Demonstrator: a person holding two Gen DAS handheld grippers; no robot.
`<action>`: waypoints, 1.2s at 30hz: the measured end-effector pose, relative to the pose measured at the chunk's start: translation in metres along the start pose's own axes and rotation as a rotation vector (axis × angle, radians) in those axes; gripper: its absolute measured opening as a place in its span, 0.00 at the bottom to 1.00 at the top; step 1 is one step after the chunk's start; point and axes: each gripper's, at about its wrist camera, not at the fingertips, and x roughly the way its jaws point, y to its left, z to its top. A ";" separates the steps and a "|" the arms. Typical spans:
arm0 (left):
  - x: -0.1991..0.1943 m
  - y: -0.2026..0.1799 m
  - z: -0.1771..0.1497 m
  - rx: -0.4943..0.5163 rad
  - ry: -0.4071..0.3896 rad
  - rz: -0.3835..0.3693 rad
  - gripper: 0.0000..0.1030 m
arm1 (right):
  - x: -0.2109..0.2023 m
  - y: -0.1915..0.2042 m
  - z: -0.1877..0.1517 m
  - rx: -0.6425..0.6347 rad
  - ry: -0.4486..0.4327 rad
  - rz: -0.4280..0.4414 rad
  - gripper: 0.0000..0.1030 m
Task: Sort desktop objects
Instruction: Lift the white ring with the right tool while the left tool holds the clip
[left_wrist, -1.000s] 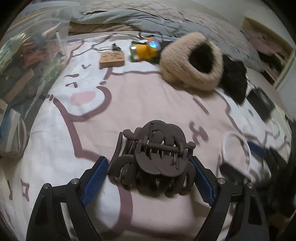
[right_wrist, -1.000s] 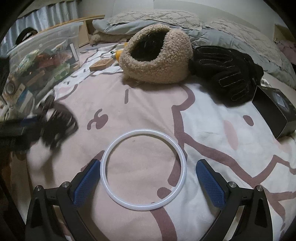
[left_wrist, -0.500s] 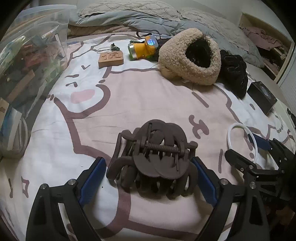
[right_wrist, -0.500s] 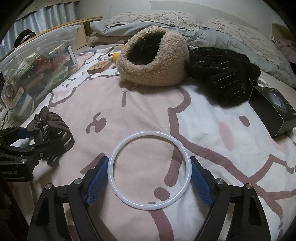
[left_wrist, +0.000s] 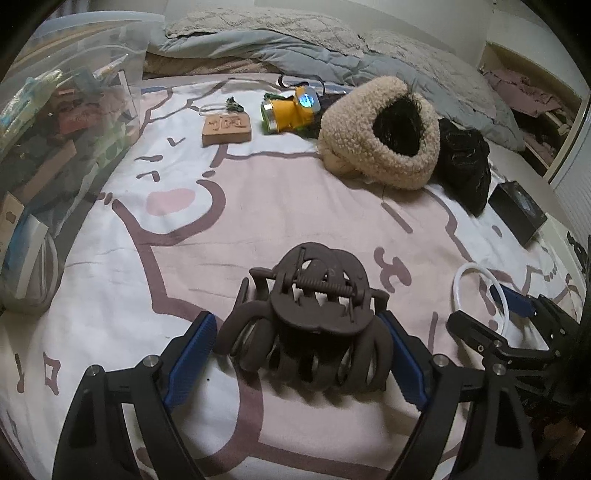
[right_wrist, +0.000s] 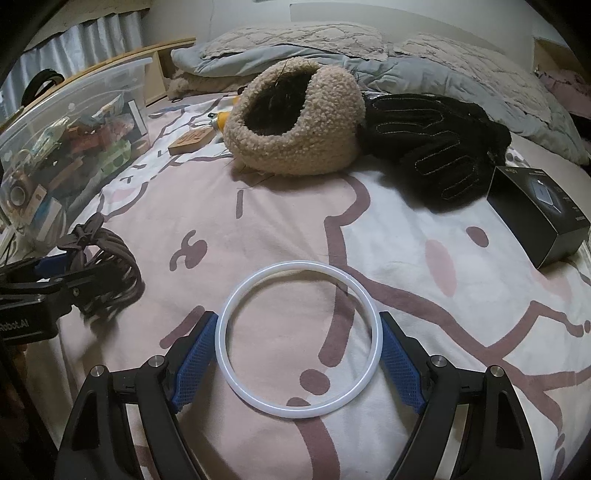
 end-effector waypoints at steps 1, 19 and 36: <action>0.001 -0.001 0.000 0.010 0.014 -0.004 0.86 | 0.000 0.001 0.000 -0.003 0.004 0.002 0.82; -0.003 -0.001 0.013 0.013 -0.047 -0.055 0.87 | 0.002 0.004 -0.001 -0.014 0.015 0.006 0.82; 0.007 -0.007 0.013 0.066 0.016 -0.032 0.80 | 0.001 0.005 -0.001 -0.015 0.015 0.004 0.82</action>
